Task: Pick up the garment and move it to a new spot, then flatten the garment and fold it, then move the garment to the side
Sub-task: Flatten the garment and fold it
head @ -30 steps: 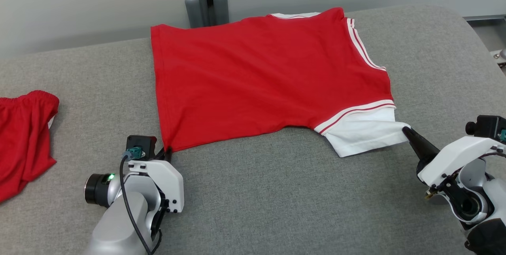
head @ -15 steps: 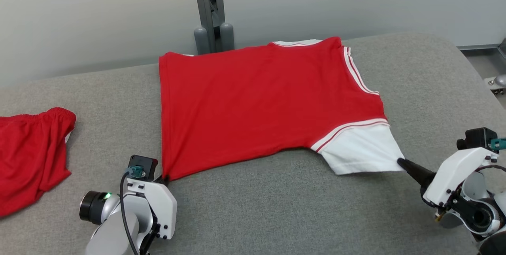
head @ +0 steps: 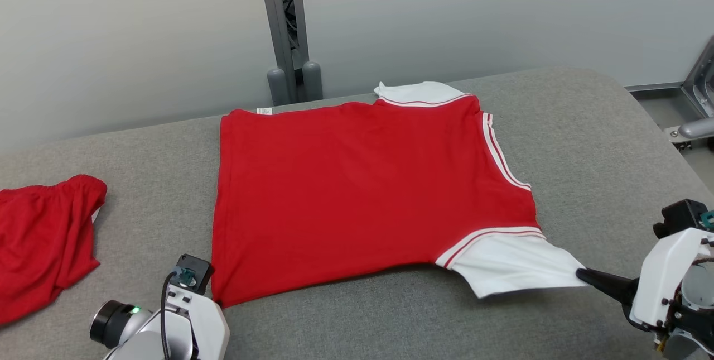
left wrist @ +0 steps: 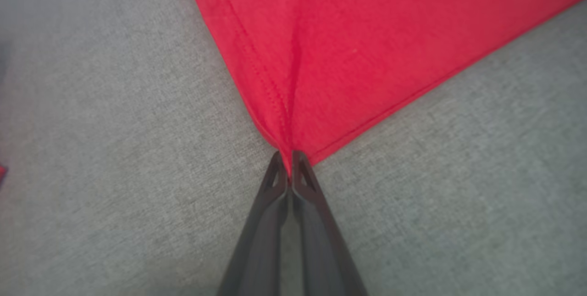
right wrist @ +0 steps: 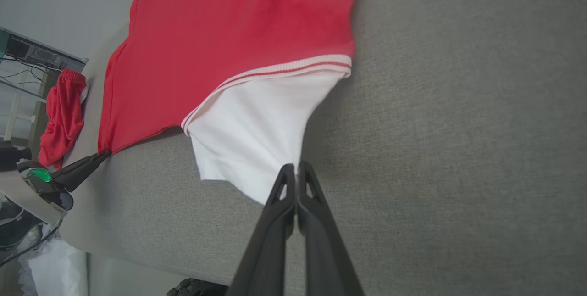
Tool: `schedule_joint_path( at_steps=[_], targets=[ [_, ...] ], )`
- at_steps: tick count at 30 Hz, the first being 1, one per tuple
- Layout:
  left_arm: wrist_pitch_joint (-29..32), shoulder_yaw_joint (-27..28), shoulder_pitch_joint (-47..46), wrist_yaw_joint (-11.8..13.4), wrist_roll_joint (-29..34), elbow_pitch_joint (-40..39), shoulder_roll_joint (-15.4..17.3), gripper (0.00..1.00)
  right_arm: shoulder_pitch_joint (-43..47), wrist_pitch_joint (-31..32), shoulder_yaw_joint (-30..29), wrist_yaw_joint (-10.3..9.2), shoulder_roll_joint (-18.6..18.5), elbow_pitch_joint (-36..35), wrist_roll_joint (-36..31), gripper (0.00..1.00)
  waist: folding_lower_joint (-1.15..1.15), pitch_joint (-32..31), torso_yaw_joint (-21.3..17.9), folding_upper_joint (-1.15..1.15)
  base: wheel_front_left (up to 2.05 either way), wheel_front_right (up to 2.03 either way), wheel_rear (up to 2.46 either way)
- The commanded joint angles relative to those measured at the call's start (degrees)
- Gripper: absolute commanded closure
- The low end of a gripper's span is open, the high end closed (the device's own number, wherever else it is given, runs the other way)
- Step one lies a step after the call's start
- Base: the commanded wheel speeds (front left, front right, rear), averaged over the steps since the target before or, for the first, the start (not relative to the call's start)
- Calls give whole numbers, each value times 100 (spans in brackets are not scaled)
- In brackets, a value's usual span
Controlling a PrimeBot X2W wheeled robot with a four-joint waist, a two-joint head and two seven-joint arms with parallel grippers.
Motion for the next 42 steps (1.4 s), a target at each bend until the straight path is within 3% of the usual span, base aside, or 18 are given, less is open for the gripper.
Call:
schedule_joint_path(
  at_steps=[1, 5, 13, 22, 30, 42],
  targets=[
    [250, -72, 255, -27, -59, -201, 206, 100, 207, 221, -195, 1, 15, -158, -124, 100, 0, -3, 9, 0, 0, 0, 0],
    [709, -202, 607, -35, -185, -795, 484, 100, 508, 667, -579, 1, 124, -412, -357, 100, 0, -4, 33, 0, 0, 0, 0],
    [1950, -323, 1762, -26, -778, -3050, 1357, 100, 1194, 1838, -1604, 1, 775, -1335, -1110, 100, 0, -22, 108, 0, 0, 0, 0],
    [3027, -171, 2774, 401, -1180, -5287, 2134, 100, 1651, 2889, -2351, 2, 1587, -2361, -1762, 100, 0, -63, 185, 0, 0, 0, 0],
    [3181, -54, 2946, 674, -1287, -5899, 2168, 100, 1597, 3184, -2526, 2, 1979, -2793, -1937, 100, 0, -75, 158, 0, 0, 0, 0],
    [3202, 397, 2655, 895, -1845, -6132, 1994, 100, 1143, 2768, -2614, 2, 2133, -2889, -1776, 100, 0, 86, 153, 0, 0, 0, 0]
  ],
)
